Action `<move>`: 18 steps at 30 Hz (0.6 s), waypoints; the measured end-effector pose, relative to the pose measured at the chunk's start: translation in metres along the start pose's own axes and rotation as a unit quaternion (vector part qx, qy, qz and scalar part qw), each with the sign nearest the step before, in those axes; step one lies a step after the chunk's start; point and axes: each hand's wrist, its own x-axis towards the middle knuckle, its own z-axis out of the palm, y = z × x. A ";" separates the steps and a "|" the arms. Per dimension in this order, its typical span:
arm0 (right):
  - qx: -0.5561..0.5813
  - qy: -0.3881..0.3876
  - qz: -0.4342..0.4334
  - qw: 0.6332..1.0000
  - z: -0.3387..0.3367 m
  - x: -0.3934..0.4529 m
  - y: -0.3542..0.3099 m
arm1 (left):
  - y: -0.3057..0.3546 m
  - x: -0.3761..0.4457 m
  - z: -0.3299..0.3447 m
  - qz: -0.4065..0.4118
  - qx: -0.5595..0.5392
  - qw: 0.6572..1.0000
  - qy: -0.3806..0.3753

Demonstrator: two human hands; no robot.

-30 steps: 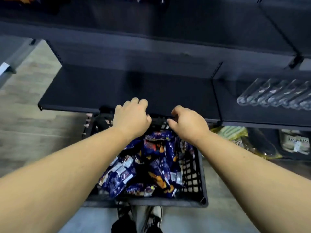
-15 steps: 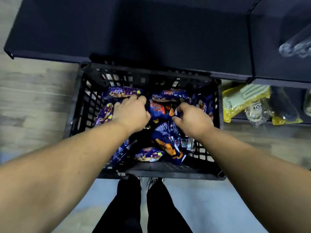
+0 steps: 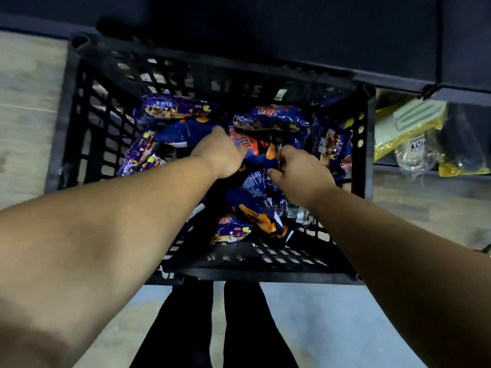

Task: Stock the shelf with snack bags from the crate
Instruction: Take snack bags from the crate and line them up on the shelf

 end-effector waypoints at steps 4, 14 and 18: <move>-0.010 0.001 0.000 1.000 0.005 0.008 0.001 | 0.011 0.015 0.014 -0.044 -0.098 0.994 0.002; -0.007 0.025 -0.006 1.000 0.004 0.015 0.001 | 0.013 0.029 0.027 -0.073 -0.214 0.973 0.042; 0.002 0.094 -0.017 0.995 -0.013 0.016 -0.007 | -0.011 0.017 0.015 -0.023 -0.192 0.981 0.014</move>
